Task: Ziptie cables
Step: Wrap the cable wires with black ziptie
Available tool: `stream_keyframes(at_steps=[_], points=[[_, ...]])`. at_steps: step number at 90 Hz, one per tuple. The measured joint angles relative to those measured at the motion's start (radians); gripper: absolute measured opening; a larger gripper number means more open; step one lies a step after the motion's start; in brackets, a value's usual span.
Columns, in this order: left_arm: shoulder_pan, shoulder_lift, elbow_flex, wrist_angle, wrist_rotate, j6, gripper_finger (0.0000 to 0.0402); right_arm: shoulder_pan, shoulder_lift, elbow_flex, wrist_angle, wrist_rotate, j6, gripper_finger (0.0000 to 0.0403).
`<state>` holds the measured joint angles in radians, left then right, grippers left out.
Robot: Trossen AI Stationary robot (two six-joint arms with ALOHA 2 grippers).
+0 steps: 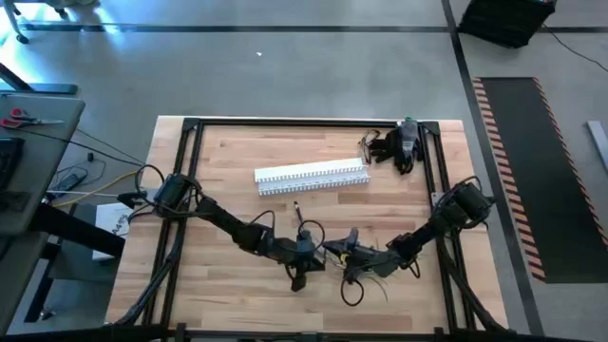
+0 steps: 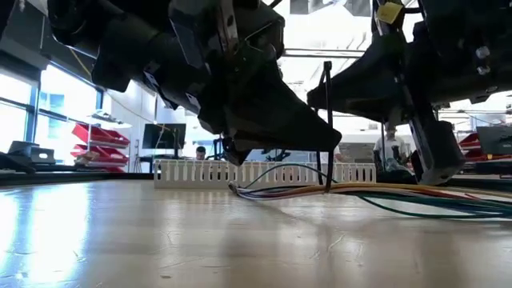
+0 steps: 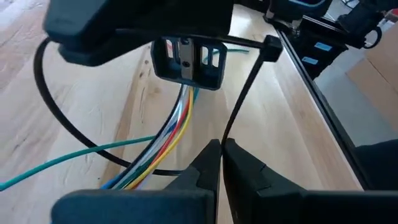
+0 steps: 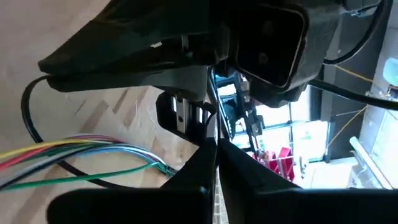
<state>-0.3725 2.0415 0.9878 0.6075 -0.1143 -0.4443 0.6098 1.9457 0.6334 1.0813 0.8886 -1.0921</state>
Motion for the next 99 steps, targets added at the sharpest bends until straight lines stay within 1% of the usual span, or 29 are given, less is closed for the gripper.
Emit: stream_keyframes(at_steps=[12,33,64,77,99], points=[[0.003,0.000,0.000,-0.003,0.000,-0.034,0.0000,0.000,0.000,0.000,0.000,0.019,-0.022,0.0000],[0.007,0.000,0.000,-0.006,-0.018,-0.059,0.0000,0.003,0.000,0.000,0.000,0.020,-0.042,0.0000],[0.013,0.000,0.000,-0.042,-0.051,-0.092,0.0000,0.015,0.000,0.000,0.000,-0.007,-0.042,0.0000],[0.013,0.000,0.000,-0.037,-0.052,-0.094,0.0000,0.015,0.000,0.000,0.000,-0.026,-0.042,0.0000],[0.013,0.000,-0.001,-0.006,-0.048,-0.097,0.0000,0.004,0.000,0.000,0.000,-0.028,-0.042,0.0000]])
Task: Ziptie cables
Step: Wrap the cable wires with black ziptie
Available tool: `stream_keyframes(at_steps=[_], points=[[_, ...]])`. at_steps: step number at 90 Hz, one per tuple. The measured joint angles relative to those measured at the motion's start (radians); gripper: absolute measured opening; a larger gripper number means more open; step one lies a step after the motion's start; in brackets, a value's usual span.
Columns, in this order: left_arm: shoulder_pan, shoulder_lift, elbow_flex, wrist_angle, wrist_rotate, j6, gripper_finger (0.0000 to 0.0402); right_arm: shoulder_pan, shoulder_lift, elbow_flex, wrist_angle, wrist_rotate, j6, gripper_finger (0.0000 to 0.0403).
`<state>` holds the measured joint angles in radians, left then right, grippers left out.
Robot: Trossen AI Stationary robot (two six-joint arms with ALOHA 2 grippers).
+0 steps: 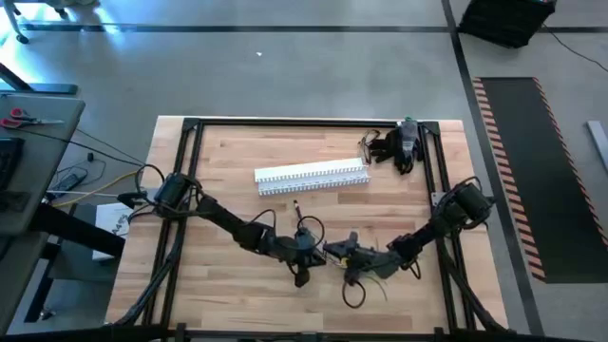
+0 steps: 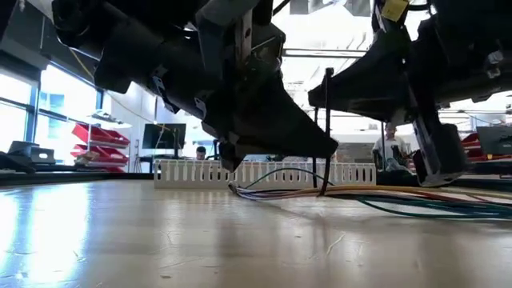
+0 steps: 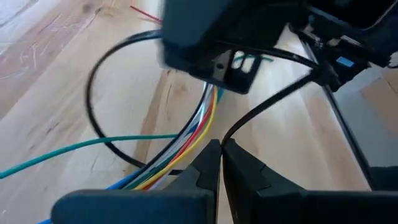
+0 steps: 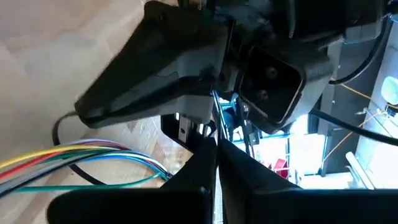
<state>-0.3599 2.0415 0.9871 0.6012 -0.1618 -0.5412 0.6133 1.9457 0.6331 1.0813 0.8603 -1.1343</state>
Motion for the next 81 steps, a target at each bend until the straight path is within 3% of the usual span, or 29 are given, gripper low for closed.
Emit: stream_keyframes(at_steps=[41,81], points=[[0.001,0.000,0.000,0.003,0.022,-0.156,0.0000,-0.020,0.000,0.000,-0.031,-0.004,-0.024,0.0000],[0.026,0.000,-0.002,-0.004,0.014,-0.211,0.0000,-0.004,0.000,0.000,-0.025,0.001,-0.107,0.0000]])
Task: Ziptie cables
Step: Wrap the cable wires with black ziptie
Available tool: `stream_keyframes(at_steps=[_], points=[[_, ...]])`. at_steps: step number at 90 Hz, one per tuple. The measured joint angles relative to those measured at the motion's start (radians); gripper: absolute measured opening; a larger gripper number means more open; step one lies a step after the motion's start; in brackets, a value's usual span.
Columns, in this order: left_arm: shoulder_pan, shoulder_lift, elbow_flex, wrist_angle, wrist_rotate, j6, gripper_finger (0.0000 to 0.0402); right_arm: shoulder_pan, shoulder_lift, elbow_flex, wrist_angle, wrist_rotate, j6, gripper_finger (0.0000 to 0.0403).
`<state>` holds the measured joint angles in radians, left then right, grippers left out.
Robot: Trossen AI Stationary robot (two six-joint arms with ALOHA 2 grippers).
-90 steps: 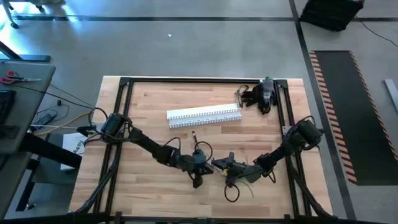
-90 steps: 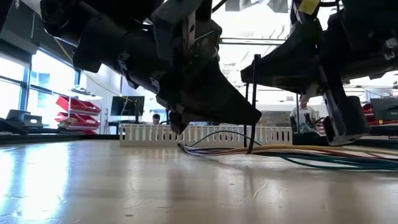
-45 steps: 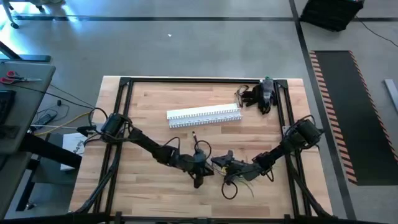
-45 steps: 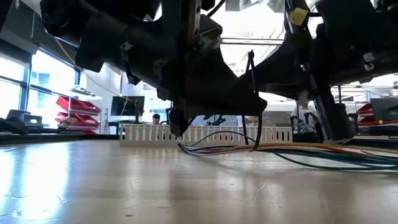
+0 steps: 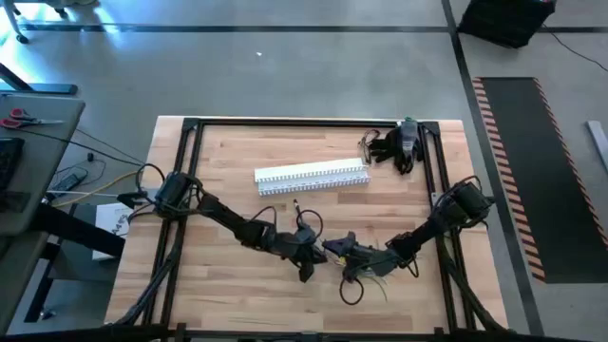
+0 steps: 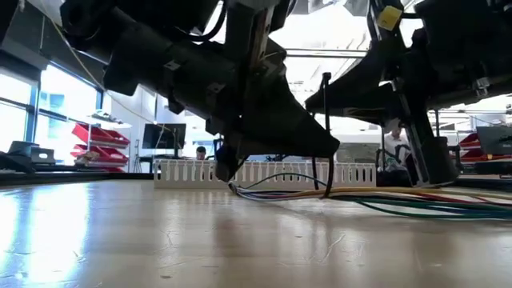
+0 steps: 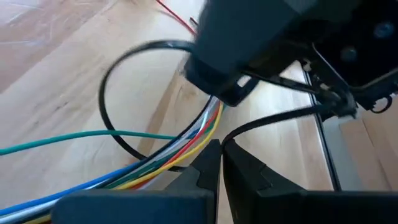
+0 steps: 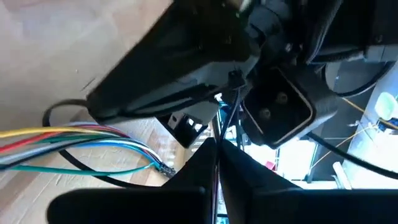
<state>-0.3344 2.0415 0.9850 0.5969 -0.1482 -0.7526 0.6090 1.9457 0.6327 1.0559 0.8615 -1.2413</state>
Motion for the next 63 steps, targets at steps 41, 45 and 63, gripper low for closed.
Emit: stream_keyframes(at_steps=[41,45,63], points=[[-0.039,0.000,-0.051,0.167,-0.039,0.073,0.0000,-0.007,-0.001,0.000,-0.012,0.045,0.063,0.0000],[-0.043,0.000,-0.051,0.166,-0.047,0.073,0.0000,-0.011,-0.001,0.000,-0.014,0.044,0.064,0.0000],[-0.048,0.000,-0.053,0.162,-0.068,0.075,0.0000,-0.014,-0.001,0.000,-0.015,0.043,0.064,0.0000]])
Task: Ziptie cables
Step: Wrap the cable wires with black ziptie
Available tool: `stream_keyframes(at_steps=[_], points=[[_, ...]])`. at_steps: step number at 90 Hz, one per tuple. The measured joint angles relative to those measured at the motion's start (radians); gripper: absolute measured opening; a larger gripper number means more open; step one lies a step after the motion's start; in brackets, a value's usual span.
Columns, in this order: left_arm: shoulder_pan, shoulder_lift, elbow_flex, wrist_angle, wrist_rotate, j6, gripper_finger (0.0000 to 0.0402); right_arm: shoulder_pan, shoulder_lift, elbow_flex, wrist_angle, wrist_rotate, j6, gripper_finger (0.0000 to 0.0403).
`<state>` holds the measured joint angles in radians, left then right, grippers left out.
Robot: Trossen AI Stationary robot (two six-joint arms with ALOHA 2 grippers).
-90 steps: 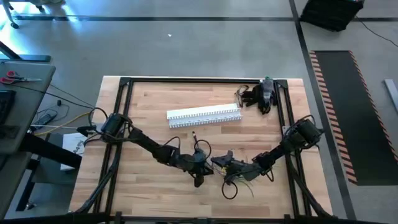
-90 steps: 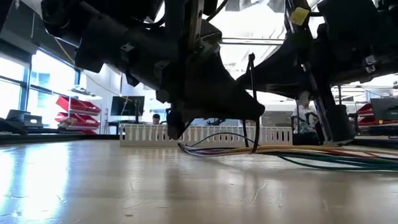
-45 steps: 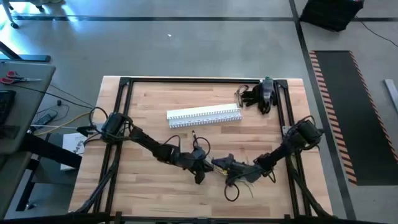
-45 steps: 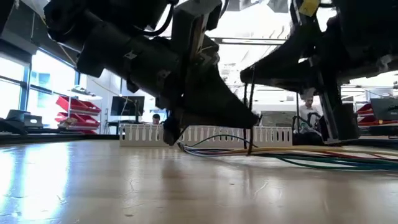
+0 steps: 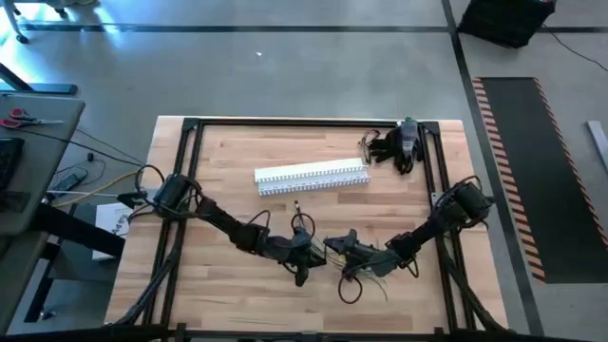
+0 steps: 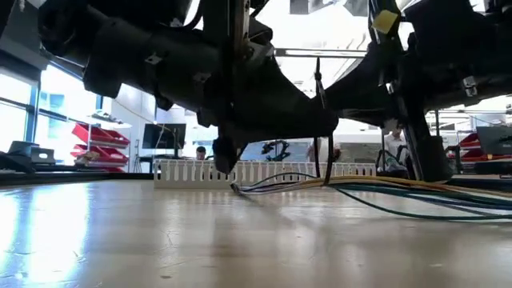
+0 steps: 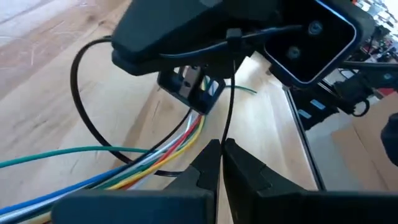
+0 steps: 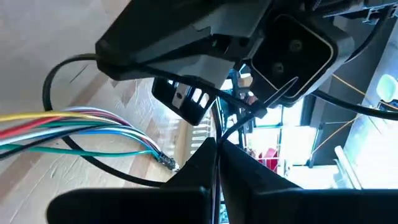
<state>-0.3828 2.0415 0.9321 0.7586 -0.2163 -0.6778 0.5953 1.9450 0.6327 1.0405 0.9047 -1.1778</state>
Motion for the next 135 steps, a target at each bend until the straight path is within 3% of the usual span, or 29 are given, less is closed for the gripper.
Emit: stream_keyframes(at_steps=[12,44,67,93,109,135], points=[[0.000,0.000,0.000,-0.004,-0.007,0.000,0.0013,0.000,0.000,0.000,0.002,-0.003,0.009,0.0000],[0.000,0.000,0.000,-0.012,-0.010,-0.017,0.0098,0.000,0.000,0.000,0.002,-0.004,0.018,0.0000],[0.000,-0.024,0.000,-0.052,-0.048,-0.018,0.0095,0.000,0.000,0.000,-0.003,-0.003,0.048,0.0000],[-0.025,-0.139,0.001,-0.279,-0.058,0.085,0.0092,0.000,0.000,0.000,-0.004,-0.007,0.052,0.0000],[-0.031,-0.122,0.001,-0.236,-0.143,0.234,0.0096,0.000,0.000,0.000,-0.004,-0.010,0.052,0.0000],[-0.023,-0.078,0.001,-0.116,-0.128,0.316,0.0101,0.000,0.000,0.000,-0.001,-0.011,0.052,0.0000]])
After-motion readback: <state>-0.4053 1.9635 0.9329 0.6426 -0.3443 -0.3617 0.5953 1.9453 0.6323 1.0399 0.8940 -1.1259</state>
